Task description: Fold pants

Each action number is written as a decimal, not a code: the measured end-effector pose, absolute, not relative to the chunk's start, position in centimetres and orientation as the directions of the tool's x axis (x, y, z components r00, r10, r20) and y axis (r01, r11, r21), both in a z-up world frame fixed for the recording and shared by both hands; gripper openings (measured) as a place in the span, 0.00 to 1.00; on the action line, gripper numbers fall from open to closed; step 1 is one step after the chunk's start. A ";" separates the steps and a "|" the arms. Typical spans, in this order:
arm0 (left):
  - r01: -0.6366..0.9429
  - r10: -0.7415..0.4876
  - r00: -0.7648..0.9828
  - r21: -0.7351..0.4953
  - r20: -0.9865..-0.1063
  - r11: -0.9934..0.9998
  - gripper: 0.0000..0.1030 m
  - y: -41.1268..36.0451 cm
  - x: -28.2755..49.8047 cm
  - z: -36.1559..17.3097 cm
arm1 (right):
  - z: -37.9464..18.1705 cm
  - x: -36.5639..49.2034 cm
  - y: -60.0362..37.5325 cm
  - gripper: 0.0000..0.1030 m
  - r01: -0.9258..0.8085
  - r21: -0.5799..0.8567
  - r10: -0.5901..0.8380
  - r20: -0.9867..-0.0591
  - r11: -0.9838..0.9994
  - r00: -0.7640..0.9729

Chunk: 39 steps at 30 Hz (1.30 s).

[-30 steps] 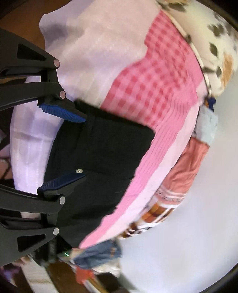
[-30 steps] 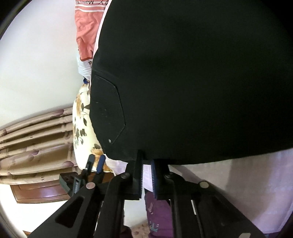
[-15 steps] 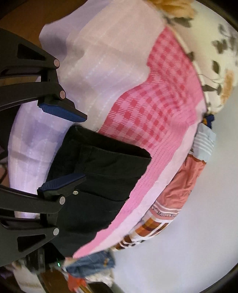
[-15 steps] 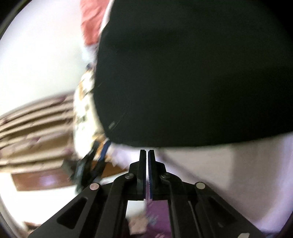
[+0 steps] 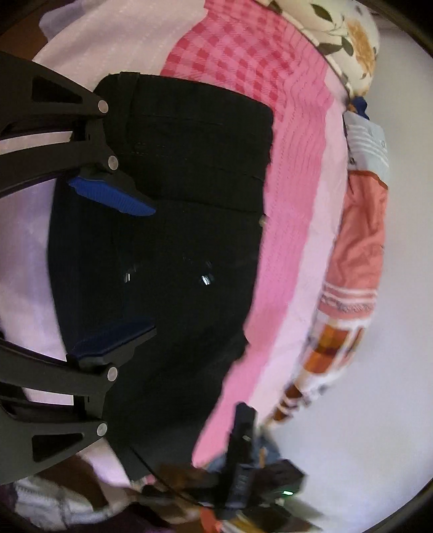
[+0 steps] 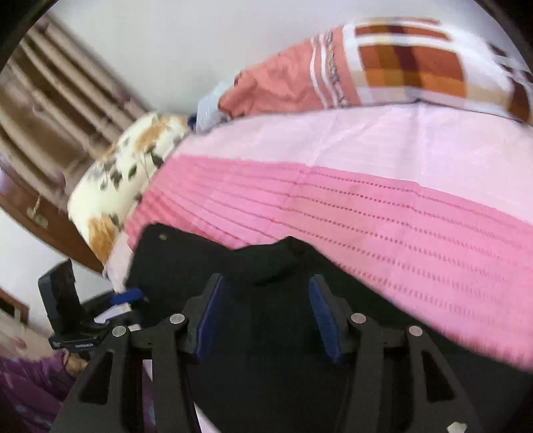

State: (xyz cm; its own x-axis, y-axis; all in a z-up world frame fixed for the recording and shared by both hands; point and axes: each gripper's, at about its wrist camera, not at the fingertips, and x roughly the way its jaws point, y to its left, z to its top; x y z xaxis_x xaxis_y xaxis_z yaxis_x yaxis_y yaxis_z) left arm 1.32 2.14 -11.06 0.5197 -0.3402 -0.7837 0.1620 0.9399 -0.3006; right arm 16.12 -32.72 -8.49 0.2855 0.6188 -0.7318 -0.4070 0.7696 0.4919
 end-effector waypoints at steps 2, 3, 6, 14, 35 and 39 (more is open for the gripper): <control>0.130 -0.330 0.527 -0.310 -0.783 0.942 0.65 2.4 1.6 -11.9 | -9.8 17.4 -32.8 0.49 -0.436 0.505 0.636 -0.734 0.745 0.237; 0.111 -0.322 0.534 -0.313 -0.781 0.943 0.65 2.7 1.6 -12.2 | -10.6 18.1 -32.6 0.49 -0.448 0.496 0.630 -0.745 0.744 0.221; 0.085 -0.321 0.524 -0.326 -0.789 0.941 0.65 3.3 2.0 -12.9 | -12.3 19.8 -31.1 0.48 -0.471 0.522 0.646 -0.750 0.711 0.143; 0.101 -0.274 0.514 -0.260 -0.813 0.960 0.66 2.4 1.9 -12.9 | -13.8 21.8 -28.1 0.34 -0.563 0.509 0.635 -0.772 0.651 0.036; 0.054 -0.278 0.583 -0.305 -0.763 0.951 0.66 3.8 0.7 -13.6 | -15.4 24.5 -29.1 0.04 -0.400 0.554 0.666 -0.709 0.730 0.233; 0.022 -0.282 0.573 -0.330 -0.770 0.944 0.66 4.1 0.6 -12.5 | -15.3 24.3 -29.9 0.09 -0.386 0.594 0.699 -0.673 0.705 0.240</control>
State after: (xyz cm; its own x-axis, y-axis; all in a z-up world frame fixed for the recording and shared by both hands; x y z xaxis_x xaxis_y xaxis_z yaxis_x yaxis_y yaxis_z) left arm 0.63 4.14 -12.46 0.5728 -0.2822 -0.7696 0.0220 0.9438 -0.3298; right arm 24.27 -29.93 -15.29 0.2400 0.6992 -0.6735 -0.3865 0.7052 0.5944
